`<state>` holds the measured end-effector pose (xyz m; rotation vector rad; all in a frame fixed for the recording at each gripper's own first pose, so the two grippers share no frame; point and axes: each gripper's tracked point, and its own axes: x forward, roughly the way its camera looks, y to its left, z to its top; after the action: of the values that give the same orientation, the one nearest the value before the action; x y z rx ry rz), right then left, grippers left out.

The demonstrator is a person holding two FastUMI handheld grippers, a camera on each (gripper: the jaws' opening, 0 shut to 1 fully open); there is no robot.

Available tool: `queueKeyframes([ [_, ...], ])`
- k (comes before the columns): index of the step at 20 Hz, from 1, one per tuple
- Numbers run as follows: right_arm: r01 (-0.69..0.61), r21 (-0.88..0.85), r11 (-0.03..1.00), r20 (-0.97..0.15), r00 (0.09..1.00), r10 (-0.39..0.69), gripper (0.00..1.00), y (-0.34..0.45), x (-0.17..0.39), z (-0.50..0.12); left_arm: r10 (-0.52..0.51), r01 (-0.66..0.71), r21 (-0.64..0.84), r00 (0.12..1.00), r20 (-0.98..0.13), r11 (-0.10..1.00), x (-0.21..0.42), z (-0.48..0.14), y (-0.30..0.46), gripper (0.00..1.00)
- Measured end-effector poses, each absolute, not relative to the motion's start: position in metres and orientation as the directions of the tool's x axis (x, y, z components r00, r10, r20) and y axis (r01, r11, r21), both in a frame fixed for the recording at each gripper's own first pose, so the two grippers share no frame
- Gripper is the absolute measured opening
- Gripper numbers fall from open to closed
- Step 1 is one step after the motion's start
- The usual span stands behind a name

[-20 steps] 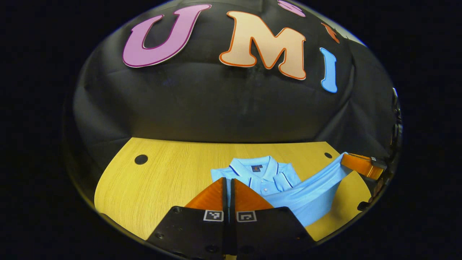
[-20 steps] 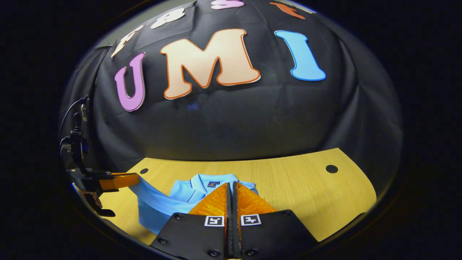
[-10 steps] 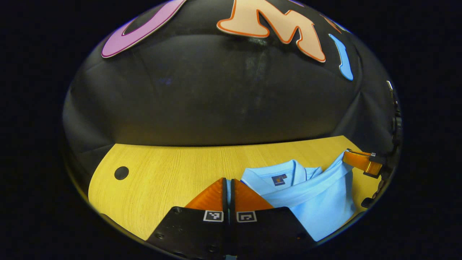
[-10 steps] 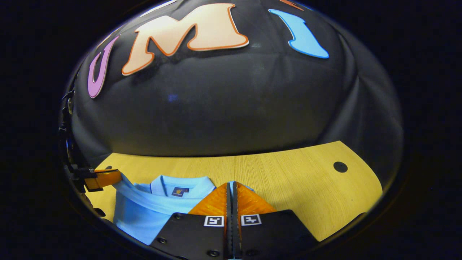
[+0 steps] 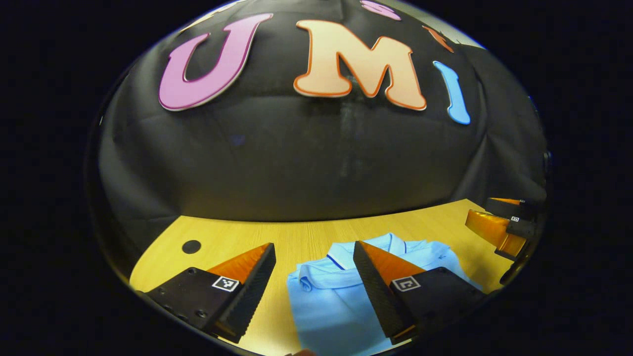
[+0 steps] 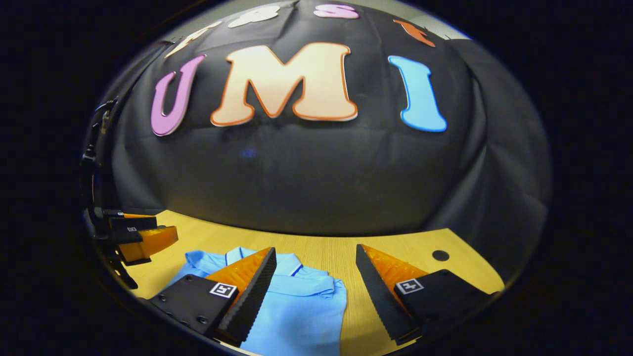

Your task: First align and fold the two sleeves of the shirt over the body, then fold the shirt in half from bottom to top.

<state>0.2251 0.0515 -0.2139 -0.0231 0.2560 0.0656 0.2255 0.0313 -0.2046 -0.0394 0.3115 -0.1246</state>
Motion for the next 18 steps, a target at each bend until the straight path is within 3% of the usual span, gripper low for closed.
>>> queueKeyframes([
  [9,-0.112,0.01,0.994,-0.158,0.981,0.112,1.0,0.046,0.101,-0.128,-0.104,0.101,-0.027,0.981,-0.166,0.995,0.105,-0.112,0.022,0.95],
  [18,-0.118,0.058,0.991,-0.1,0.987,0.123,0.99,0.05,0.054,-0.084,-0.116,0.116,-0.007,0.986,-0.123,0.993,0.056,-0.082,0.019,0.95],
])
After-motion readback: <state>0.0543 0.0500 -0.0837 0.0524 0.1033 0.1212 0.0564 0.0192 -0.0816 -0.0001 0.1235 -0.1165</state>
